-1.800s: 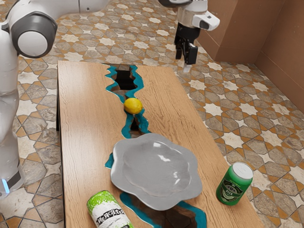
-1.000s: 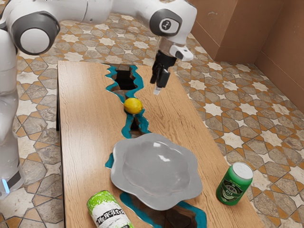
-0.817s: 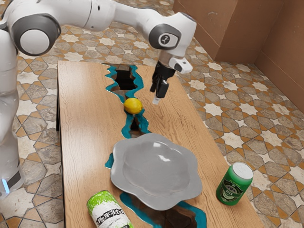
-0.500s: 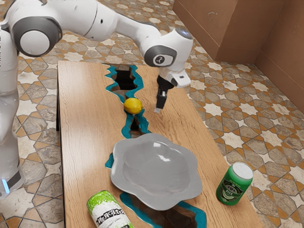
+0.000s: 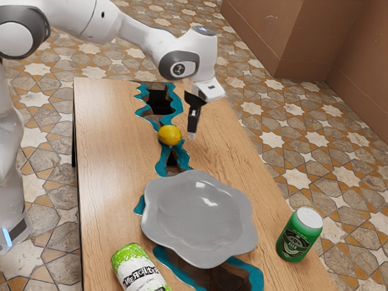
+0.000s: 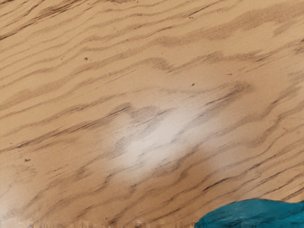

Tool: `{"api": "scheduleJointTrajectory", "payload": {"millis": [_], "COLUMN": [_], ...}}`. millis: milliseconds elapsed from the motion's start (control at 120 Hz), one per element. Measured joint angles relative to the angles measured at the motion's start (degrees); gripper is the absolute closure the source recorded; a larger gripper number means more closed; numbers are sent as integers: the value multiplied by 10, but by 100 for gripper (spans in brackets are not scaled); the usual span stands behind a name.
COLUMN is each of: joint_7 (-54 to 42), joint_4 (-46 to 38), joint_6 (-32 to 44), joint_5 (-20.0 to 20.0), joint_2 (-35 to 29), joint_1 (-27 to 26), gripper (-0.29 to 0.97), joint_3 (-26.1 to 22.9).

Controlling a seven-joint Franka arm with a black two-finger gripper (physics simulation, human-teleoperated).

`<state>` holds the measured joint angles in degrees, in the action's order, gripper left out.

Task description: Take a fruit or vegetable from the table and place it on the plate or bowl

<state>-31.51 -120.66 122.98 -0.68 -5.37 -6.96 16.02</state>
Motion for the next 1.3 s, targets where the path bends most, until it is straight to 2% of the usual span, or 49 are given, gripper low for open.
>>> {"api": "scheduleJointTrajectory", "payload": {"millis": [150,433,1217,1300], "joint_7": [-1,4,10,11], "joint_4": [-31,-70,-102,-102], "joint_6": [-26,-38,0,2], "joint_5": [34,63,68,68], "joint_2": [-43,-65,-46,-44], "joint_1": [-2,-3,-3,-3], "gripper": [0,0,0,7], "joint_3": [14,14,21,21]}}
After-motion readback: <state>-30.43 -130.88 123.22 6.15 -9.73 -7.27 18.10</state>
